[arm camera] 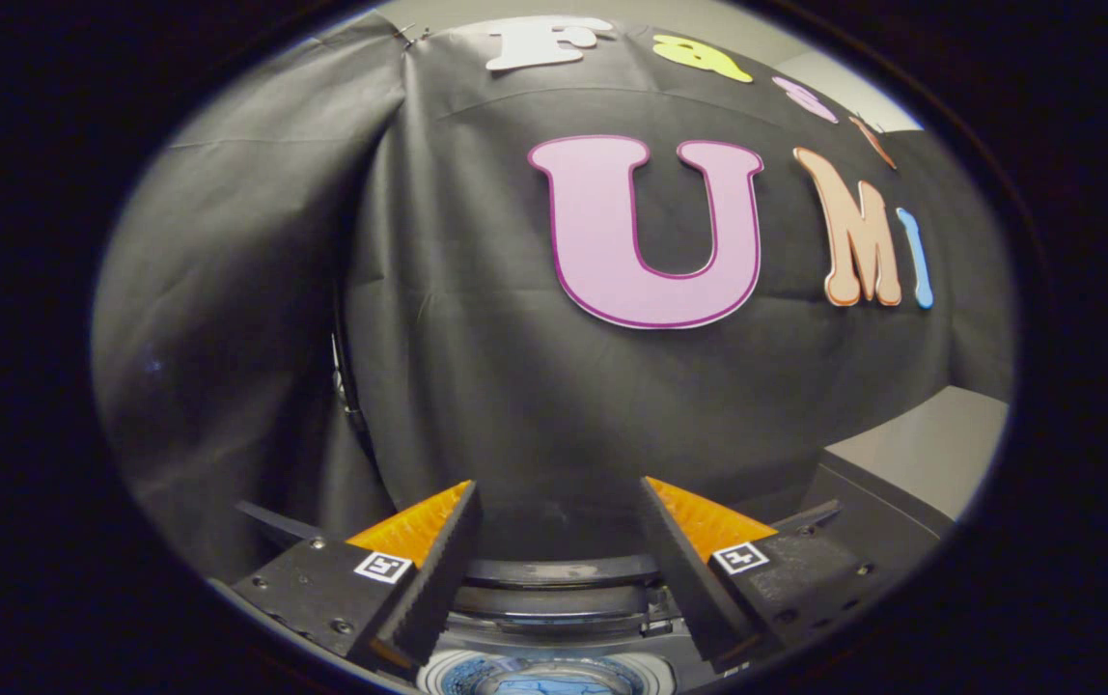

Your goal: Put the clothes into the washing machine and then close the washing machine lid.

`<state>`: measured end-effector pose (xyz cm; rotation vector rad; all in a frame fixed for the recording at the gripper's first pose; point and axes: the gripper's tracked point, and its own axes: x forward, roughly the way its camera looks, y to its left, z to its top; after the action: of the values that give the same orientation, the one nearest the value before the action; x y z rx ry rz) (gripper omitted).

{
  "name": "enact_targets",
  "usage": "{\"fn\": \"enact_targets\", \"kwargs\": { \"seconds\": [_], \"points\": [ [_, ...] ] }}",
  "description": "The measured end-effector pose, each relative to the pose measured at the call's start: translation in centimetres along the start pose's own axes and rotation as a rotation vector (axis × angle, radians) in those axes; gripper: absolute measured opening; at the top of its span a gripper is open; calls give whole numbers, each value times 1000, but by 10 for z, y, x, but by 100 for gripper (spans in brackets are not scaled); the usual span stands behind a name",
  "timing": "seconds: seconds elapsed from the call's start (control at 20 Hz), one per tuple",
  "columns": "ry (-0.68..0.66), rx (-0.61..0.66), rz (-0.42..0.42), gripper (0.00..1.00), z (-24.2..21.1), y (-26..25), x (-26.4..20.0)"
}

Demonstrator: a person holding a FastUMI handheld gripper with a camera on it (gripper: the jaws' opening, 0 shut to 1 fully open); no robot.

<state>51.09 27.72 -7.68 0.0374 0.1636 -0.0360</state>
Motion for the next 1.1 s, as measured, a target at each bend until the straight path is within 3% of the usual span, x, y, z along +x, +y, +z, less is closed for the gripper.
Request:
{"fn": "enact_targets", "kwargs": {
  "seconds": [1.1],
  "points": [
    [-103, -2, 1, 97, -13, -1, -39]
  ]
}}
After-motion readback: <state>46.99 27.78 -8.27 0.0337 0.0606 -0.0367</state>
